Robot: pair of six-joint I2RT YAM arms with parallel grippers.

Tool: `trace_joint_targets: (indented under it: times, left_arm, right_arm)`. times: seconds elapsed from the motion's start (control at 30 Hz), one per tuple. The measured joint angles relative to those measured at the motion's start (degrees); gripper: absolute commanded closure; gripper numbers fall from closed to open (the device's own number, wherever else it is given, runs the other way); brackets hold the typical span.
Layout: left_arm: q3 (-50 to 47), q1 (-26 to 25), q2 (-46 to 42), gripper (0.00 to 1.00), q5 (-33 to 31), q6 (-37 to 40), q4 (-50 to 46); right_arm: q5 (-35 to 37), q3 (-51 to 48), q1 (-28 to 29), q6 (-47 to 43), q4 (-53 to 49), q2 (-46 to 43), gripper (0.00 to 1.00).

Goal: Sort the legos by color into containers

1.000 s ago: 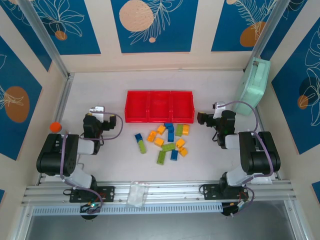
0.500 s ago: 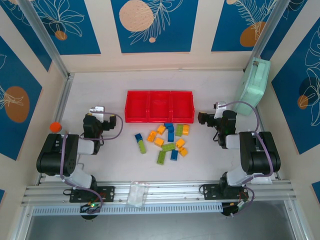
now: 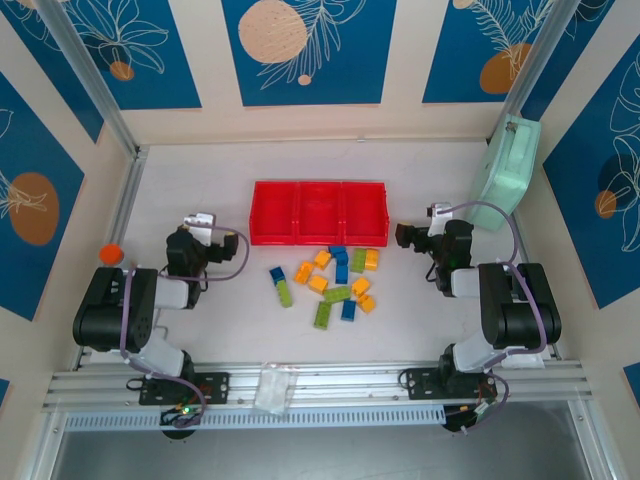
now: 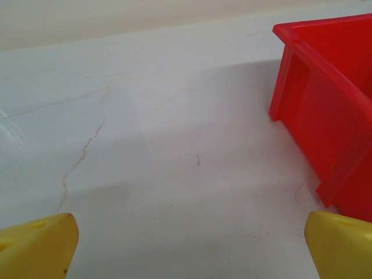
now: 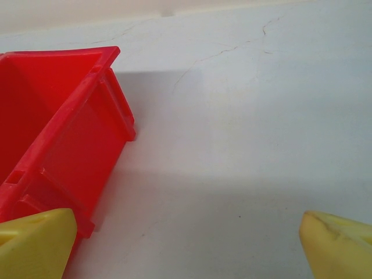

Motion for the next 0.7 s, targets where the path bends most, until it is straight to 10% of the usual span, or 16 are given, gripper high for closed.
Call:
trace_joint_targets:
  times: [0.27,0.43,0.7]
  left_arm:
    - [0.13,-0.68,-1.44,0.01,-0.74,0.04,-2.67]
    - [1.77,-3.32,-18.58,0.01,-5.4,-2.64,-16.96]
    - [12.7,-4.15,-39.32,0.01,-2.43,-23.34,-43.58]
  right_arm:
    - [6.4,-0.48,2.99,-0.37,-0.26,-1.55,0.01]
    - [13.33,3.17,9.77,7.43,-20.85,-22.75,0.01]
    - [-1.29,15.76,0.0,28.5,-52.11,-37.62,0.01]
